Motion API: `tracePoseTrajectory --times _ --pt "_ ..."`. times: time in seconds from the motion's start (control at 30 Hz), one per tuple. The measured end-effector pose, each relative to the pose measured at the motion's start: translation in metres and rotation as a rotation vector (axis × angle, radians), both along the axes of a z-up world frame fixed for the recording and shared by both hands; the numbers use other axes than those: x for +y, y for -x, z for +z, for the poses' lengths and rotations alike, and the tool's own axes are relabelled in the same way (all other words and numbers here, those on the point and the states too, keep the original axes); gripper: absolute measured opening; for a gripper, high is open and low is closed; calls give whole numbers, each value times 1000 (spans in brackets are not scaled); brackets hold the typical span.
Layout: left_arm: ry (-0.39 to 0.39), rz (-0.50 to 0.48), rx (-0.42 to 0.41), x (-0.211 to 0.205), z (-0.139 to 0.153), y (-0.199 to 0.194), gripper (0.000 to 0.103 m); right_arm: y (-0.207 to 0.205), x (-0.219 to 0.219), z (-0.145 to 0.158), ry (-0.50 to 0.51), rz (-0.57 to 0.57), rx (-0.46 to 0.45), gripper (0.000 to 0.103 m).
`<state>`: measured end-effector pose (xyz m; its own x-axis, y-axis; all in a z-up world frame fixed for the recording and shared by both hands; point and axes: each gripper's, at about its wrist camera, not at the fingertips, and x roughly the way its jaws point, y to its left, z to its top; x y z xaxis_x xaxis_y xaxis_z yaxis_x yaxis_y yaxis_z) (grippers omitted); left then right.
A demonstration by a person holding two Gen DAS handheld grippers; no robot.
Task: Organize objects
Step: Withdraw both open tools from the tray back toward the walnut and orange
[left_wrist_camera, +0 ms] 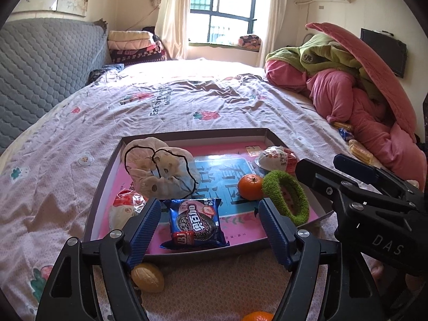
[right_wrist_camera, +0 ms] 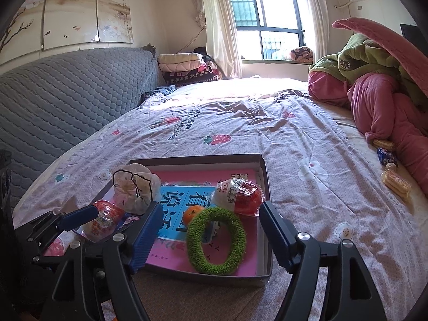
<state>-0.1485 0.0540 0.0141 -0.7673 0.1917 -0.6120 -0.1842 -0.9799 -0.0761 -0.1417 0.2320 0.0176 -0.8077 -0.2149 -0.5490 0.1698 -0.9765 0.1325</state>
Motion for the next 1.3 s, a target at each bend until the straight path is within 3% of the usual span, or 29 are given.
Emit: tracePoseTrajectory --times 0.37,0.53,0.83,1.3 --pt "-46 -12 49 -16 17 -22 79 -17 -4 14 14 4 62 78" --pt "-27 -18 58 -22 22 -29 79 -20 -6 15 43 40 53 80" --pt "-48 24 79 -49 31 -35 79 -29 -5 21 49 49 73 85" --pt "-75 80 51 -93 32 -39 79 -40 -10 22 31 90 68 86"
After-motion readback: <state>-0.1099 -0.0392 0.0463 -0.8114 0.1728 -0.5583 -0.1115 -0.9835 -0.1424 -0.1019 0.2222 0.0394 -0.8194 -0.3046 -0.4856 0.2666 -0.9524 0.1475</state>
